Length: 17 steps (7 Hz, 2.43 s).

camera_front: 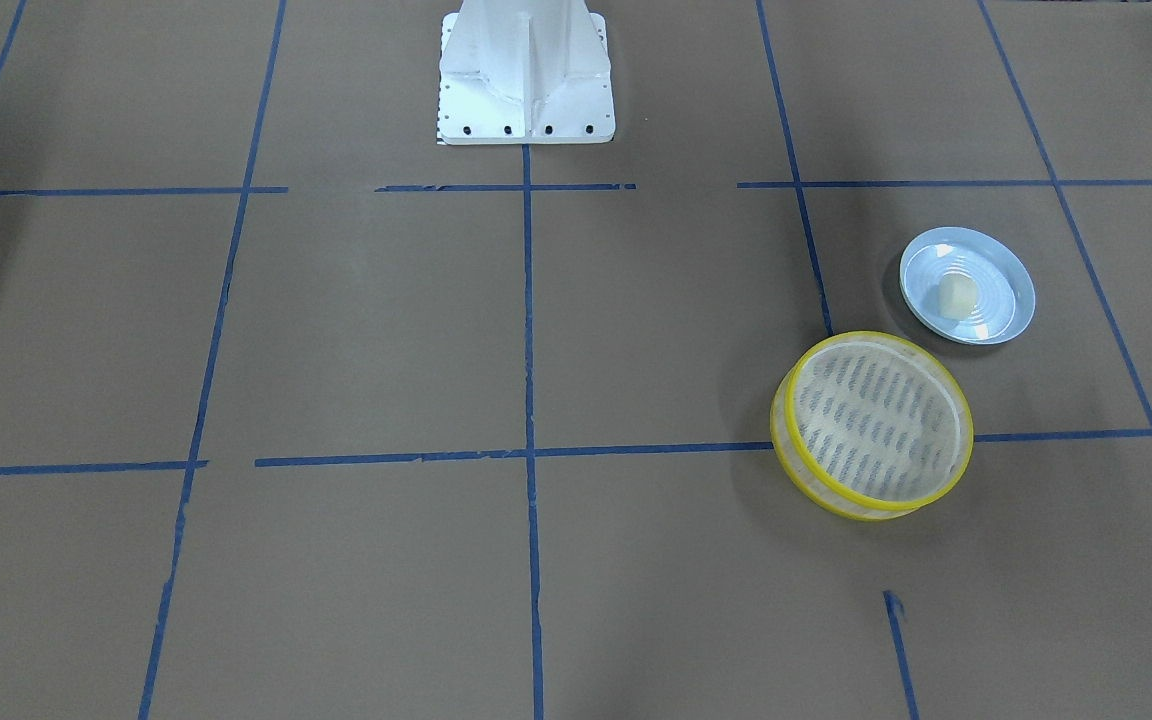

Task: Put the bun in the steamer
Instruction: 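Move the left gripper toward the light blue plate with the bun, then lower the left gripper over the cream bun on the plate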

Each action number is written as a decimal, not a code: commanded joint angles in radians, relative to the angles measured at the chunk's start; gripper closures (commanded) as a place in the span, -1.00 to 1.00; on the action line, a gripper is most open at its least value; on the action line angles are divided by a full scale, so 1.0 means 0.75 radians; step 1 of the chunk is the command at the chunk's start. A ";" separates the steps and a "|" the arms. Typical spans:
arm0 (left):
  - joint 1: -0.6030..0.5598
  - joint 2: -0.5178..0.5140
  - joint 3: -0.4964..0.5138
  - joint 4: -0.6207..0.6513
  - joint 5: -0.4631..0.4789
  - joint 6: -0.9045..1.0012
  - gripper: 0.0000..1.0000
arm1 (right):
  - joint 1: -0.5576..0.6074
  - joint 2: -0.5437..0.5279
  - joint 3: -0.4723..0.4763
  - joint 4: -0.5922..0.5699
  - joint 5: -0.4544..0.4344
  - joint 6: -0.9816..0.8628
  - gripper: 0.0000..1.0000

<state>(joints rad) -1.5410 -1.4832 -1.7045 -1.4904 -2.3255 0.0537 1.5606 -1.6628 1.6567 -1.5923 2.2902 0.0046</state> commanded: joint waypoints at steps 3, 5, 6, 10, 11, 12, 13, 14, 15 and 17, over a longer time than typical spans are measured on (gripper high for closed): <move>0.018 -0.012 -0.124 0.001 0.018 0.000 -1.00 | 0.001 0.000 0.000 0.000 0.000 0.000 -1.00; 0.034 -0.051 -0.212 0.005 0.020 -0.016 -1.00 | 0.001 0.000 0.000 0.000 0.000 -0.002 -1.00; 0.105 -0.049 -0.263 0.011 0.020 -0.057 -1.00 | -0.001 0.000 0.000 0.000 0.000 0.000 -1.00; 0.499 -0.055 -0.456 -0.011 0.033 -0.537 -1.00 | 0.001 0.000 0.000 0.000 0.000 -0.002 -1.00; 0.620 -0.053 -0.458 -0.120 0.160 -0.759 -1.00 | -0.001 0.000 0.000 0.000 0.000 0.000 -1.00; 0.702 -0.037 -0.446 -0.200 0.206 -0.903 -1.00 | 0.001 0.000 0.000 0.000 0.000 0.000 -1.00; 0.729 -0.037 -0.401 -0.240 0.209 -0.918 -1.00 | 0.001 0.000 0.000 0.000 0.000 0.000 -1.00; 0.746 -0.023 -0.326 -0.354 0.217 -0.922 -1.00 | -0.001 0.000 0.000 0.000 0.000 0.000 -1.00; 0.762 0.016 -0.282 -0.470 0.255 -0.981 -1.00 | -0.001 0.000 0.000 0.000 0.000 0.000 -1.00; 0.795 0.047 -0.142 -0.693 0.256 -1.041 -1.00 | 0.001 0.000 0.000 0.000 0.000 0.000 -1.00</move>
<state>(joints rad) -0.9622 -1.4602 -1.8795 -1.9057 -2.1378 -0.6990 1.5610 -1.6628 1.6567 -1.5923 2.2902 0.0046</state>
